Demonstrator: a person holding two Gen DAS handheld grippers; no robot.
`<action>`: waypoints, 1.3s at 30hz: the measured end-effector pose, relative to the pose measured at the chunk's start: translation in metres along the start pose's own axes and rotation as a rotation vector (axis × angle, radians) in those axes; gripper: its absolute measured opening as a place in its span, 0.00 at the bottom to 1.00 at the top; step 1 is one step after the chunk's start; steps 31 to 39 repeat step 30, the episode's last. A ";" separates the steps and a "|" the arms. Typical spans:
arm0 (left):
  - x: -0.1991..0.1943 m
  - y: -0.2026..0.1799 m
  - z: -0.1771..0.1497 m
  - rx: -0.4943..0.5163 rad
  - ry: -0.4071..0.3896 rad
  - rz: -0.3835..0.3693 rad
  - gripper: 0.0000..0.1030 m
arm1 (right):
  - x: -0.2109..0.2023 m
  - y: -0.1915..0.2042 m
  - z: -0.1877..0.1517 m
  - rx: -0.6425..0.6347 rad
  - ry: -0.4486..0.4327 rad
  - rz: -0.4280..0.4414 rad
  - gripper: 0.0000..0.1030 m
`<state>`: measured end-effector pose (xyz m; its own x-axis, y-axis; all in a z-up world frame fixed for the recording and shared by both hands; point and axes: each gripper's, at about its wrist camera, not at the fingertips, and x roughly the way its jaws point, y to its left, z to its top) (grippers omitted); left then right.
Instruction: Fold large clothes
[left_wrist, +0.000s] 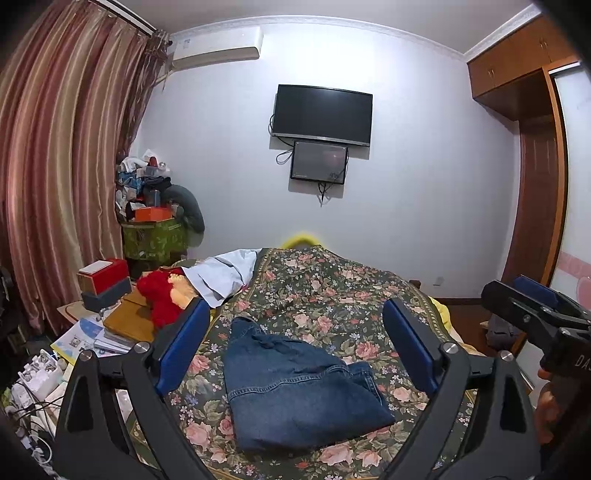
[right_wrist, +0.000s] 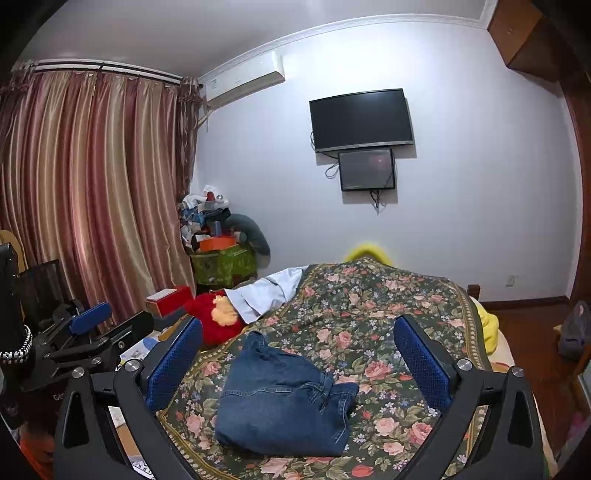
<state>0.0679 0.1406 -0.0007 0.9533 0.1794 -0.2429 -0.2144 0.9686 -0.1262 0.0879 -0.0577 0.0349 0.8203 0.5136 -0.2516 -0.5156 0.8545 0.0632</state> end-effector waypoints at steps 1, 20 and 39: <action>0.000 0.001 0.000 -0.002 0.001 -0.002 0.92 | 0.000 0.000 0.000 0.001 -0.001 0.000 1.00; -0.002 -0.001 0.000 0.020 0.010 -0.042 0.92 | -0.001 0.001 0.000 0.027 0.004 -0.022 1.00; -0.001 -0.002 -0.001 0.027 0.010 -0.041 0.92 | -0.001 -0.001 0.001 0.028 0.003 -0.023 1.00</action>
